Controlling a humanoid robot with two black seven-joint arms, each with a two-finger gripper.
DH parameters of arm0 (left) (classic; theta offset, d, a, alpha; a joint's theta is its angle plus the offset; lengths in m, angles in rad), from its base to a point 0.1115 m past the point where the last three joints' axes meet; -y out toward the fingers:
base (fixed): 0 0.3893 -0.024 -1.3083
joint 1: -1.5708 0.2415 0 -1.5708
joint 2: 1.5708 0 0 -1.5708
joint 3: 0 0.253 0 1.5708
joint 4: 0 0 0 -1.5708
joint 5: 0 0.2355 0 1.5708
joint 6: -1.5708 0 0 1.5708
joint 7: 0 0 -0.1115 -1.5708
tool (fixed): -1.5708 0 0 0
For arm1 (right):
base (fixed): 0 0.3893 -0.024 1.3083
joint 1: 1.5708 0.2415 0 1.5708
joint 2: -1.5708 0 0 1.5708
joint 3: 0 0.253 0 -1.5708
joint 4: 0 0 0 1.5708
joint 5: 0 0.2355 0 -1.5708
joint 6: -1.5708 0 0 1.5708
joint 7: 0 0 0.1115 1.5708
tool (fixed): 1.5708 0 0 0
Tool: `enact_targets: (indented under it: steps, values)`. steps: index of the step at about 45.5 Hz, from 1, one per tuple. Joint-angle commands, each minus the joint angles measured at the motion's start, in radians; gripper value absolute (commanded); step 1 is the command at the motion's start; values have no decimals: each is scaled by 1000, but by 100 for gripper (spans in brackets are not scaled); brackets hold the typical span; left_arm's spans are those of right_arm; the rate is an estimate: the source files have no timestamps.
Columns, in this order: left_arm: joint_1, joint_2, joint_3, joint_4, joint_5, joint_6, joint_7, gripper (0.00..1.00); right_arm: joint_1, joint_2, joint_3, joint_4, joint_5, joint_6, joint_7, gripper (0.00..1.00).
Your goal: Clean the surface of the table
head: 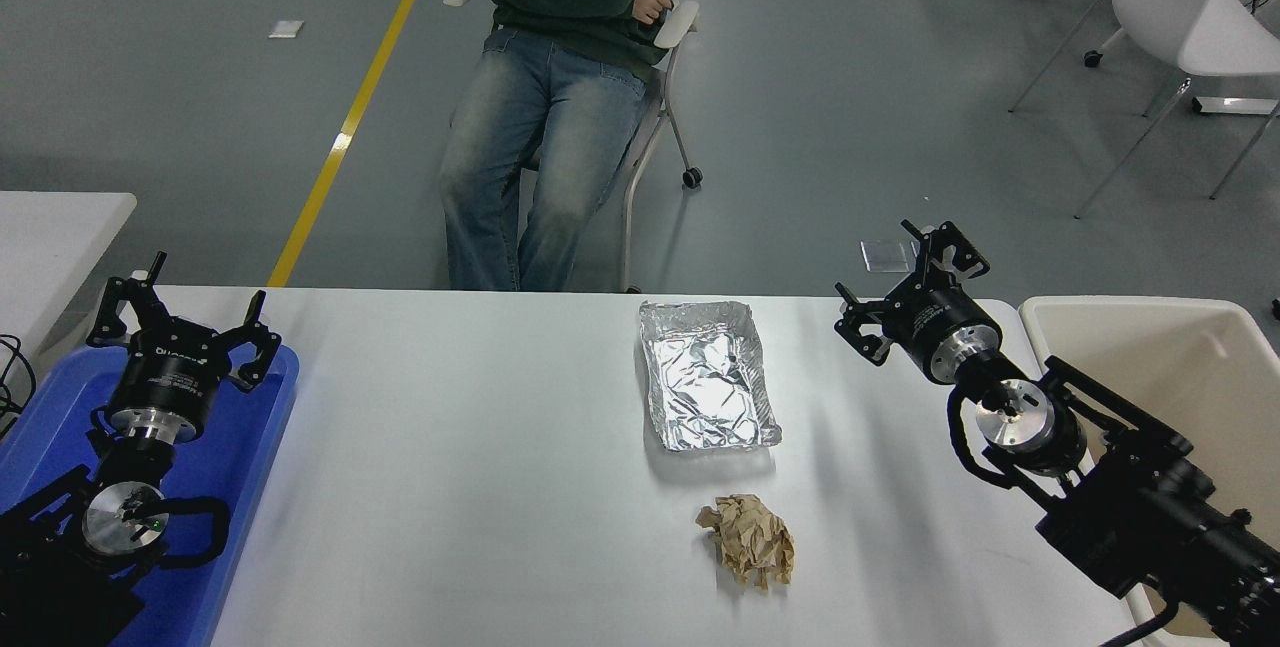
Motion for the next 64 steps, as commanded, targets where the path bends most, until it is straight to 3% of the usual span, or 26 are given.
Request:
enact_targets:
  steps: [1, 29, 46, 64]
  values:
    - [0, 0, -1, 0, 0, 1, 0, 100, 13, 0, -15, 6, -146, -2, 0, 100]
    - [-1, 0, 1, 0, 0, -1, 0, 100, 243, -126, -390, 20, -484, -2, 0, 99]
    - [0, 0, -1, 0, 0, -1, 0, 100, 467, -299, -617, 256, -741, 4, 0, 99]
    - [0, 0, -1, 0, 0, -1, 0, 100, 611, -260, -881, 276, -967, 5, -11, 99]
